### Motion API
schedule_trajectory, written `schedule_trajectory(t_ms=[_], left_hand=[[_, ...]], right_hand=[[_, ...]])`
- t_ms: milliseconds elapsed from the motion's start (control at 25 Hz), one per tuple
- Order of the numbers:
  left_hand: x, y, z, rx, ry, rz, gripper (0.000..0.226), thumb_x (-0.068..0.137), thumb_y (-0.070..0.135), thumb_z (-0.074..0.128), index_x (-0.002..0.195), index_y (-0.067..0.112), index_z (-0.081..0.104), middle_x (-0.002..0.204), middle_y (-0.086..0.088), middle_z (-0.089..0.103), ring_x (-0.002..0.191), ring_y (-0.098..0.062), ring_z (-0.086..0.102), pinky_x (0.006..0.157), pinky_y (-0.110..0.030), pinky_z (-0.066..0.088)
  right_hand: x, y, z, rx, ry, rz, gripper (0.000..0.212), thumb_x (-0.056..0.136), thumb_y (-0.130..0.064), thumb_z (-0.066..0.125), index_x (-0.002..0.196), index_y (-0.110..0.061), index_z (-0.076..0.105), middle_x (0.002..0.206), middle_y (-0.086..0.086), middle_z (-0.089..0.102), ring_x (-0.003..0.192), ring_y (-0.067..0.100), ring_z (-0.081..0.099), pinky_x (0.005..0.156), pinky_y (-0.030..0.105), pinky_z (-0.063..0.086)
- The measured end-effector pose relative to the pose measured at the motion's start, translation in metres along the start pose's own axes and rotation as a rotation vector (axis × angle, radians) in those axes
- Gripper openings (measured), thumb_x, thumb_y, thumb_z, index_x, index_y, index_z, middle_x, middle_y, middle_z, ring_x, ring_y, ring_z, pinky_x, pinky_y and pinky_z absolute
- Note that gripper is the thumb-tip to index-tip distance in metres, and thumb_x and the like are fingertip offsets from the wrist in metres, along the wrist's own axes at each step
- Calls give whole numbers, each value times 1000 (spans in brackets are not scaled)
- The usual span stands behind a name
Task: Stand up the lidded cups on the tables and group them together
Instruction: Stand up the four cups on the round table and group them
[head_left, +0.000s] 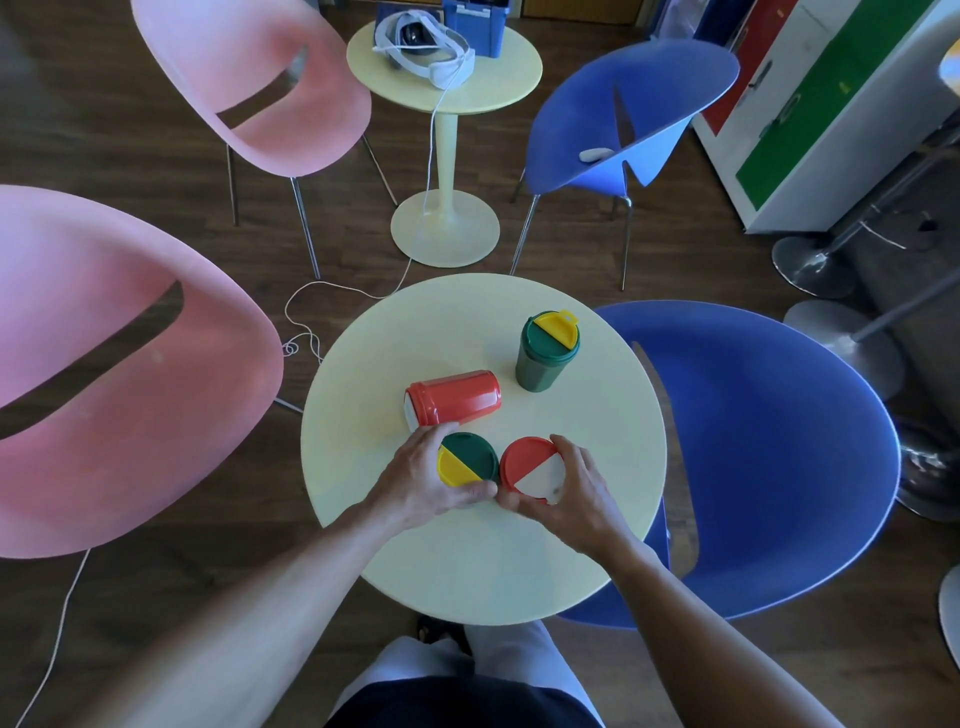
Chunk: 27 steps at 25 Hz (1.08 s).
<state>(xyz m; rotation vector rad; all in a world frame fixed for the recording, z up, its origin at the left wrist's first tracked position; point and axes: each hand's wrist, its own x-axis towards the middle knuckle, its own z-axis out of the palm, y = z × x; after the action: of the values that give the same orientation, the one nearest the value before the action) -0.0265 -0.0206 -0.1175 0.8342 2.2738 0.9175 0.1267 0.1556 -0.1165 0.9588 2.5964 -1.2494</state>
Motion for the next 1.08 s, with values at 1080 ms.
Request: schedule_trajectory(t_ms=[1080], left_hand=[[109, -43, -20, 219, -73, -328, 106, 62, 27, 87, 147, 19, 24, 145, -8, 36, 127, -26, 43, 102, -37, 39]], right_hand=[[185, -38, -87, -373, -12, -50, 81, 70, -51, 74, 135, -28, 33, 124, 8, 42, 96, 35, 57, 77, 44, 53]])
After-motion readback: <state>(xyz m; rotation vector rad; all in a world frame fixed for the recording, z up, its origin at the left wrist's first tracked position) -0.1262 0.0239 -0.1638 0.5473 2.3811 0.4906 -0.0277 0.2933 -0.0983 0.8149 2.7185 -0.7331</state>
